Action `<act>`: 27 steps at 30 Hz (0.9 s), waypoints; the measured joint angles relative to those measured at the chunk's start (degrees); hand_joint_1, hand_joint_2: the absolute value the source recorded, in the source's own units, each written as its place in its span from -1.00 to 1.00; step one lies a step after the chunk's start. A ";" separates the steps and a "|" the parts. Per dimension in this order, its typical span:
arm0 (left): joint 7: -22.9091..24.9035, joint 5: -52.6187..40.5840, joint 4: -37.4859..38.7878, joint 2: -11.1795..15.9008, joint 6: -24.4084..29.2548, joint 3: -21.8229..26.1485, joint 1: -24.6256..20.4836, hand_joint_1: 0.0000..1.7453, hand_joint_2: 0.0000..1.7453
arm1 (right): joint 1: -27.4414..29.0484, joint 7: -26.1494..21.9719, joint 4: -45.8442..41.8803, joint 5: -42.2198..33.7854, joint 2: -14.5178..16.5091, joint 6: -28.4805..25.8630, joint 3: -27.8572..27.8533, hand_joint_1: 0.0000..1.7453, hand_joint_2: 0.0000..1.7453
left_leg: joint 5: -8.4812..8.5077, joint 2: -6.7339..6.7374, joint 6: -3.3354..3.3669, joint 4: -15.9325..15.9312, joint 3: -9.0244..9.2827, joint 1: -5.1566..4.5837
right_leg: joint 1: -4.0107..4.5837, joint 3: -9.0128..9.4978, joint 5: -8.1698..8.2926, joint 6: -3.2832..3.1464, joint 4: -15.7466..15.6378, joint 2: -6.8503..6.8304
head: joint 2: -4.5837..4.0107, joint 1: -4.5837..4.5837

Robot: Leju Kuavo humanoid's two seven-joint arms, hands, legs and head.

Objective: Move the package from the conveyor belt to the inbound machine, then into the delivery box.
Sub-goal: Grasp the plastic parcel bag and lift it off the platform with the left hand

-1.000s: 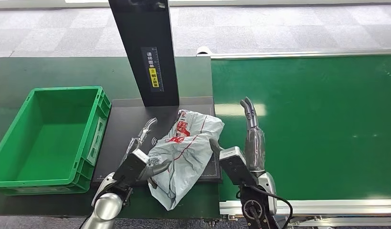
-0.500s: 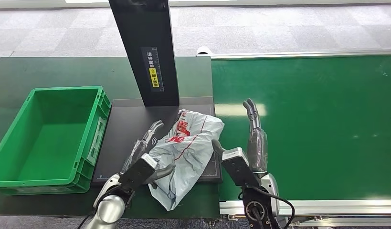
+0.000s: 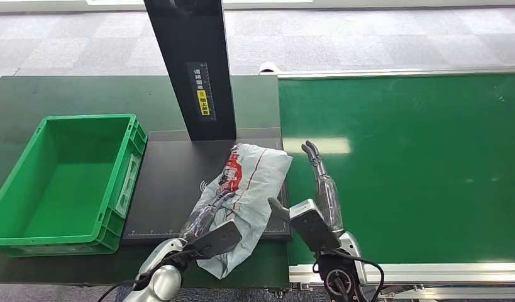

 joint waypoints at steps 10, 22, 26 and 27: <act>-0.61 0.04 4.20 -0.01 -2.03 -1.59 -3.46 1.00 1.00 | 0.01 -0.29 1.85 -4.16 0.13 3.56 -1.49 -1.00 1.00 | -0.02 -0.25 0.03 -0.01 0.43 -0.02 | -0.03 0.63 -0.09 0.07 -0.01 -0.24 | 0.00 0.01; -5.98 2.57 4.78 0.06 -0.60 -2.56 -2.95 1.00 1.00 | 0.53 -0.33 2.39 -4.84 0.18 4.22 -2.71 -1.00 1.00 | -0.02 -0.25 0.02 -0.01 0.36 -0.02 | -0.03 0.47 -0.08 0.07 -0.01 -0.24 | 0.00 0.01; -7.75 3.84 4.72 0.11 -0.64 -2.75 -2.61 1.00 1.00 | 0.53 -0.68 2.39 -5.59 0.23 4.57 -2.94 -1.00 1.00 | -0.01 -0.24 0.02 0.00 0.31 -0.02 | -0.03 0.40 -0.08 0.07 -0.01 -0.23 | 0.00 0.02; -8.46 4.31 4.62 0.11 -0.53 -2.80 -2.46 1.00 1.00 | 0.54 -0.85 2.40 -6.02 0.26 4.87 -3.01 -1.00 1.00 | -0.01 -0.24 0.02 0.00 0.30 -0.02 | -0.03 0.38 -0.08 0.07 -0.01 -0.22 | 0.00 0.02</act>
